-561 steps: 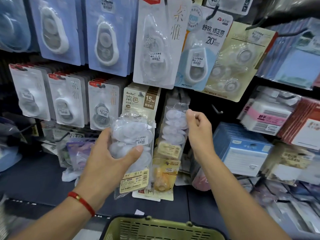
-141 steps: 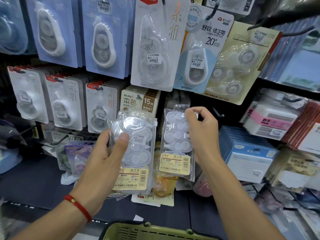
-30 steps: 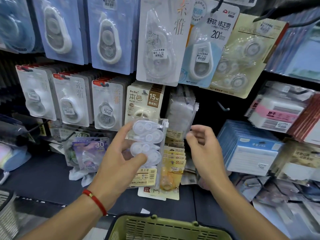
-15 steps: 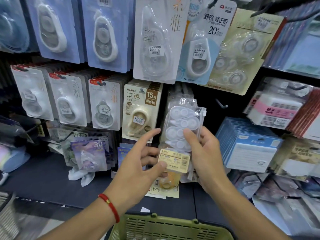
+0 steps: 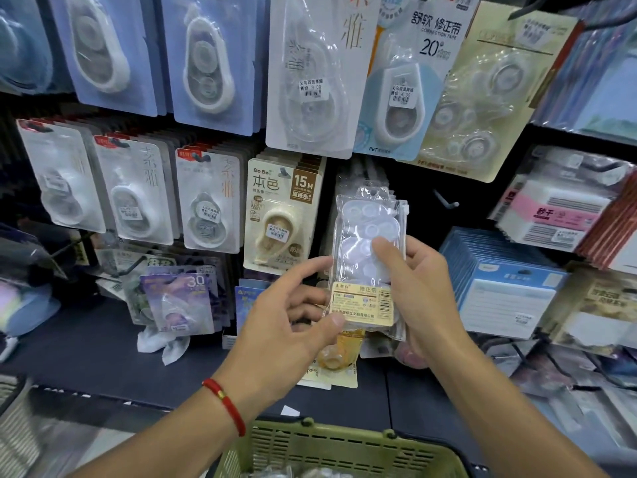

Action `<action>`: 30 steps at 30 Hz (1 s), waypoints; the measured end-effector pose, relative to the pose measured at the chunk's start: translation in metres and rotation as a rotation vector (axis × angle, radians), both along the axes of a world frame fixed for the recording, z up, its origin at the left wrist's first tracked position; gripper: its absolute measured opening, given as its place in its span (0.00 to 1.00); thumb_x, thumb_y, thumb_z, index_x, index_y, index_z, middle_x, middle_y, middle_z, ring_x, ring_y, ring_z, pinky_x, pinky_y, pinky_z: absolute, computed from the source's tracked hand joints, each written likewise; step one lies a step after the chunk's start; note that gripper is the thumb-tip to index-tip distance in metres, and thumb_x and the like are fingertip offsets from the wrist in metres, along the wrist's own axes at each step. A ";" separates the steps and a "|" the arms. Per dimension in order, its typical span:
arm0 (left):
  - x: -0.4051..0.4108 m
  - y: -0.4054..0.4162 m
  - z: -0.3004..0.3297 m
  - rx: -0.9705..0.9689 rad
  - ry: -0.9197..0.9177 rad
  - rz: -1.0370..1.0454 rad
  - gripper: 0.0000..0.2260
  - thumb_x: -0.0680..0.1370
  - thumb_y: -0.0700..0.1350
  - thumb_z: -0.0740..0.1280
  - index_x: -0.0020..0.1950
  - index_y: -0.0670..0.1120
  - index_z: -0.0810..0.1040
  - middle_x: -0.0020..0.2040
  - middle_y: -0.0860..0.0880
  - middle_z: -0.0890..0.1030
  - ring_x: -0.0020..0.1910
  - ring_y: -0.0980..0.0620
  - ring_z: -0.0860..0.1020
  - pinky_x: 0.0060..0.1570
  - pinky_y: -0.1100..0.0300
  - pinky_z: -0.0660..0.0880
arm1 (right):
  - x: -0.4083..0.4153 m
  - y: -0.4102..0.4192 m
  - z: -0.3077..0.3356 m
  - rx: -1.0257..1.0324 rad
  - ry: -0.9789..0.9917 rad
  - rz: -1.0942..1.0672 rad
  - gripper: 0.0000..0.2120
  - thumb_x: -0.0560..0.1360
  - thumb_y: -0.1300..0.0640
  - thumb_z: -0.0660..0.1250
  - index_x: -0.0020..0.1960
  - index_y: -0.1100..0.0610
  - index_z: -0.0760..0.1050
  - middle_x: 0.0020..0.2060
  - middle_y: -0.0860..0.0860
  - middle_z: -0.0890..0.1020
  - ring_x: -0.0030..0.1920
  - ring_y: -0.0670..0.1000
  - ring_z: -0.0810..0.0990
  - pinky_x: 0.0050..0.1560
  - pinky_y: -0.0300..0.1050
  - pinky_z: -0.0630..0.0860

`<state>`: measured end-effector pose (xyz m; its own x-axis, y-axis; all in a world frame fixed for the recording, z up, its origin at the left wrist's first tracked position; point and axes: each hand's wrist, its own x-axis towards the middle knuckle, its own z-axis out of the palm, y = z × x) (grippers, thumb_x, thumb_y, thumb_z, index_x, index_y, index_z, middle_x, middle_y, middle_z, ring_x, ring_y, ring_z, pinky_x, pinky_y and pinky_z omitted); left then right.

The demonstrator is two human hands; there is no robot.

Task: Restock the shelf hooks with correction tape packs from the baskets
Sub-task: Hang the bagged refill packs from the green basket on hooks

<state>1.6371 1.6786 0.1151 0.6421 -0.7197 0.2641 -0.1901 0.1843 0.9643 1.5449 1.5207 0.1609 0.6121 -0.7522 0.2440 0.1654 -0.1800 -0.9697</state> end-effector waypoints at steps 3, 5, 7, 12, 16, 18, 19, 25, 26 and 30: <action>0.004 -0.002 -0.001 0.095 -0.089 0.002 0.29 0.79 0.39 0.75 0.73 0.64 0.73 0.58 0.51 0.85 0.53 0.51 0.83 0.59 0.52 0.82 | 0.001 -0.002 -0.012 -0.244 0.163 -0.150 0.10 0.82 0.48 0.70 0.61 0.49 0.79 0.50 0.44 0.86 0.48 0.47 0.86 0.47 0.50 0.81; 0.010 0.000 -0.003 0.213 -0.316 0.090 0.29 0.79 0.39 0.73 0.74 0.65 0.71 0.65 0.57 0.81 0.62 0.62 0.78 0.65 0.63 0.76 | 0.001 -0.003 -0.024 -0.581 0.226 -0.302 0.23 0.82 0.50 0.69 0.75 0.51 0.69 0.67 0.45 0.76 0.62 0.46 0.79 0.62 0.47 0.77; 0.021 0.001 -0.002 0.287 -0.554 0.237 0.31 0.78 0.36 0.71 0.77 0.58 0.71 0.70 0.57 0.75 0.70 0.61 0.70 0.71 0.71 0.63 | 0.001 -0.009 -0.034 -1.017 0.233 -0.344 0.25 0.82 0.56 0.68 0.77 0.56 0.68 0.74 0.53 0.70 0.74 0.54 0.71 0.73 0.52 0.70; 0.046 -0.003 -0.005 0.316 -0.807 0.396 0.35 0.72 0.33 0.71 0.78 0.50 0.72 0.75 0.48 0.67 0.73 0.48 0.65 0.69 0.58 0.68 | 0.028 -0.030 -0.042 -1.349 0.674 -0.148 0.30 0.83 0.51 0.64 0.83 0.56 0.63 0.86 0.55 0.52 0.86 0.57 0.47 0.83 0.61 0.54; 0.051 -0.005 -0.017 0.382 -0.904 0.369 0.38 0.72 0.34 0.72 0.81 0.50 0.67 0.80 0.49 0.61 0.78 0.46 0.61 0.69 0.53 0.70 | 0.037 -0.043 -0.042 -1.320 0.750 -0.092 0.34 0.83 0.59 0.61 0.86 0.54 0.53 0.86 0.50 0.41 0.85 0.53 0.37 0.84 0.60 0.52; 0.052 -0.004 -0.021 0.357 -0.932 0.379 0.37 0.71 0.33 0.72 0.79 0.49 0.68 0.79 0.47 0.62 0.77 0.45 0.62 0.70 0.52 0.69 | 0.034 -0.044 -0.041 -1.340 0.756 -0.095 0.34 0.81 0.60 0.62 0.85 0.55 0.55 0.86 0.51 0.42 0.85 0.53 0.38 0.83 0.59 0.53; 0.051 -0.003 -0.022 0.346 -0.931 0.379 0.36 0.71 0.33 0.72 0.79 0.48 0.69 0.78 0.46 0.63 0.76 0.44 0.63 0.70 0.52 0.68 | 0.032 -0.043 -0.041 -1.337 0.735 -0.092 0.32 0.81 0.60 0.62 0.83 0.57 0.60 0.86 0.53 0.46 0.86 0.54 0.42 0.83 0.59 0.54; 0.039 0.011 -0.033 0.502 -0.863 0.195 0.21 0.75 0.35 0.69 0.67 0.45 0.79 0.62 0.44 0.78 0.63 0.41 0.76 0.65 0.48 0.73 | -0.024 -0.031 -0.061 -1.057 0.478 -0.045 0.12 0.80 0.60 0.66 0.63 0.58 0.80 0.59 0.53 0.83 0.57 0.53 0.81 0.59 0.52 0.78; 0.035 0.012 -0.037 0.585 -0.867 0.086 0.18 0.76 0.37 0.69 0.66 0.46 0.79 0.60 0.46 0.80 0.62 0.42 0.77 0.64 0.48 0.74 | -0.038 -0.028 -0.073 -0.961 0.494 0.000 0.10 0.80 0.59 0.66 0.59 0.56 0.81 0.51 0.49 0.84 0.49 0.50 0.82 0.54 0.49 0.78; 0.004 0.024 -0.067 1.026 -0.949 -0.490 0.18 0.80 0.44 0.67 0.70 0.53 0.77 0.63 0.48 0.81 0.64 0.46 0.78 0.63 0.51 0.75 | -0.089 -0.012 -0.150 -0.701 0.899 0.407 0.08 0.81 0.53 0.67 0.59 0.51 0.82 0.45 0.42 0.84 0.46 0.48 0.83 0.50 0.46 0.78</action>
